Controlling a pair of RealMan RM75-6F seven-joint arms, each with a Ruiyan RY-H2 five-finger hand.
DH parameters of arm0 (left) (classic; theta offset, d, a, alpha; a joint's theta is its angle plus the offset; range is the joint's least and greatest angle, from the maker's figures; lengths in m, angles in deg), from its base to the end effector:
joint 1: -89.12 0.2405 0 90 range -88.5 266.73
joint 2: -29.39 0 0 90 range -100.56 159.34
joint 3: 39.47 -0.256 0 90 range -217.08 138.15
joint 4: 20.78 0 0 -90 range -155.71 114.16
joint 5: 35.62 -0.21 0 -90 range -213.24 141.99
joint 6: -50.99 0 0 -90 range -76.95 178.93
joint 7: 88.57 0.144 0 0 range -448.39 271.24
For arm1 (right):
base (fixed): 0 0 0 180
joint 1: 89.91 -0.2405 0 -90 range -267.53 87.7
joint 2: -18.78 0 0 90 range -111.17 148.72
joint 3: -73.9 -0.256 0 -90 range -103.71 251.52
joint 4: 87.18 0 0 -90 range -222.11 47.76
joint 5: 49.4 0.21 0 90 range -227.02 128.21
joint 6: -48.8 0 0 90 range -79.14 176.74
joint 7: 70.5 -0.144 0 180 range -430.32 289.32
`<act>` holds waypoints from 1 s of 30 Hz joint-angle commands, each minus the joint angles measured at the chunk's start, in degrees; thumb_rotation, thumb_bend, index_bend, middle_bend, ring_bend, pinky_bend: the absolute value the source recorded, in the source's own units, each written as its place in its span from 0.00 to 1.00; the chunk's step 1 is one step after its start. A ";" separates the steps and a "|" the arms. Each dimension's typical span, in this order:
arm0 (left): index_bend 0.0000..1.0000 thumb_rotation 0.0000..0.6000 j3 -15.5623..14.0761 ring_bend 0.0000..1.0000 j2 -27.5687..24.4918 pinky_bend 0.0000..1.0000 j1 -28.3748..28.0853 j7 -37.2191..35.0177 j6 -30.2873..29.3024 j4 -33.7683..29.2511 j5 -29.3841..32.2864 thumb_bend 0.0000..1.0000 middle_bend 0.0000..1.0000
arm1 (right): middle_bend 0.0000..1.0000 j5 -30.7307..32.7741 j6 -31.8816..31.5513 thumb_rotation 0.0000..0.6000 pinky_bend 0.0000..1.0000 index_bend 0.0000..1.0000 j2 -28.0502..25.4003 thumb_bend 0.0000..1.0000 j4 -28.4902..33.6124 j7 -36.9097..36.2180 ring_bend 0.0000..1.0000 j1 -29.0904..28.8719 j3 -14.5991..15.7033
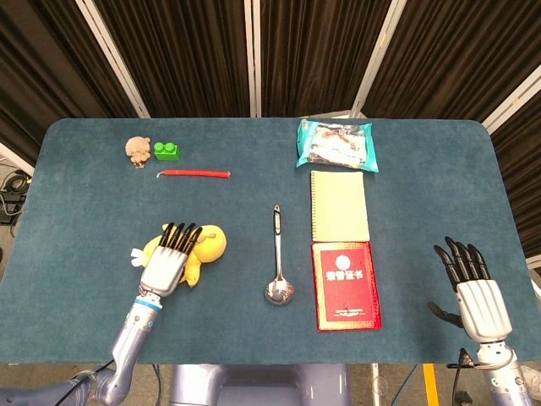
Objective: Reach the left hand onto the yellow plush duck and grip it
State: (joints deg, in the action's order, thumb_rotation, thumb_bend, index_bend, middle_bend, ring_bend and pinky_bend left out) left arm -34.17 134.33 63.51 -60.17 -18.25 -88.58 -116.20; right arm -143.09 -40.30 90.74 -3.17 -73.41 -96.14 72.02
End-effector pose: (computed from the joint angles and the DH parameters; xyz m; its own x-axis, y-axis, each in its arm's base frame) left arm -0.2091 0.2708 -0.0688 0.6019 0.0753 0.7950 0.7703 -0.3171 -0.5532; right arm -0.3017 -0.1844 0.1267 0.3577 0.0530 0.9323 -0.9182 -0.1623 0.3615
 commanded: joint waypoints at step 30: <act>0.00 1.00 -0.41 0.00 0.76 0.00 0.67 -1.65 0.65 0.99 0.94 1.00 0.00 | 0.00 -0.23 0.23 1.00 0.00 0.00 -0.19 0.18 0.47 0.09 0.00 0.02 0.32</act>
State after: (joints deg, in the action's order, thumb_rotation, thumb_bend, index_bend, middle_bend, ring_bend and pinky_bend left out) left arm -34.94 134.29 64.71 -62.55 -18.29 -88.12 -115.86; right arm -143.33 -40.06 90.57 -2.72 -73.31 -96.12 72.34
